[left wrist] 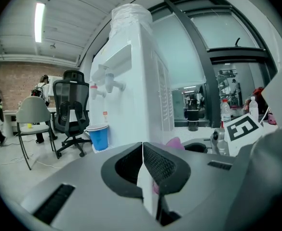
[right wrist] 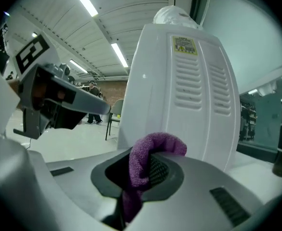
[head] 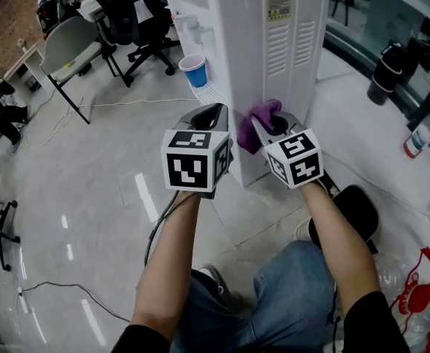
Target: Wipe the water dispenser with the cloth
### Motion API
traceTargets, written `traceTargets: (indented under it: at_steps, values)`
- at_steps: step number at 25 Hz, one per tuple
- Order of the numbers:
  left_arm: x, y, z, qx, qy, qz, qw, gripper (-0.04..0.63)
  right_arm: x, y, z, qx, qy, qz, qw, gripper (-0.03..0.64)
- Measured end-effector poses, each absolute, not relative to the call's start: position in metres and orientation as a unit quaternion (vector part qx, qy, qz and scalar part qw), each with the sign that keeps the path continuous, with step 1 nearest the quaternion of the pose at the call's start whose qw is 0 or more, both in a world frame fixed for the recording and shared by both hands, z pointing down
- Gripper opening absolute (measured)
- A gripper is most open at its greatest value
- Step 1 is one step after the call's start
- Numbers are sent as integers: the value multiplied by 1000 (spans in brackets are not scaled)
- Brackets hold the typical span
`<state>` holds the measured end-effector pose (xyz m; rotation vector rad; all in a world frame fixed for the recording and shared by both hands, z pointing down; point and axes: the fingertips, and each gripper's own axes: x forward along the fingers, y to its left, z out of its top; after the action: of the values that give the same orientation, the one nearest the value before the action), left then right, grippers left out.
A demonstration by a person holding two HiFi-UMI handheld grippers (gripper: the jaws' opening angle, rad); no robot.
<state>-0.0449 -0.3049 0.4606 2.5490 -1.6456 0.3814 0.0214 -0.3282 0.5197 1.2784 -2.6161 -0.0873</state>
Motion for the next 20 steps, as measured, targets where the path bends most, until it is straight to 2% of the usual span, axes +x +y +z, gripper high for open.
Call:
traceTargets:
  at_steps: [10, 20]
  values:
    - [-39, -302, 468, 834, -533, 138, 37, 28, 23, -330, 618, 455, -879, 42, 137, 43]
    - [-48, -304, 474, 830, -538, 144, 42, 28, 16, -326, 718, 448, -864, 127, 191, 43]
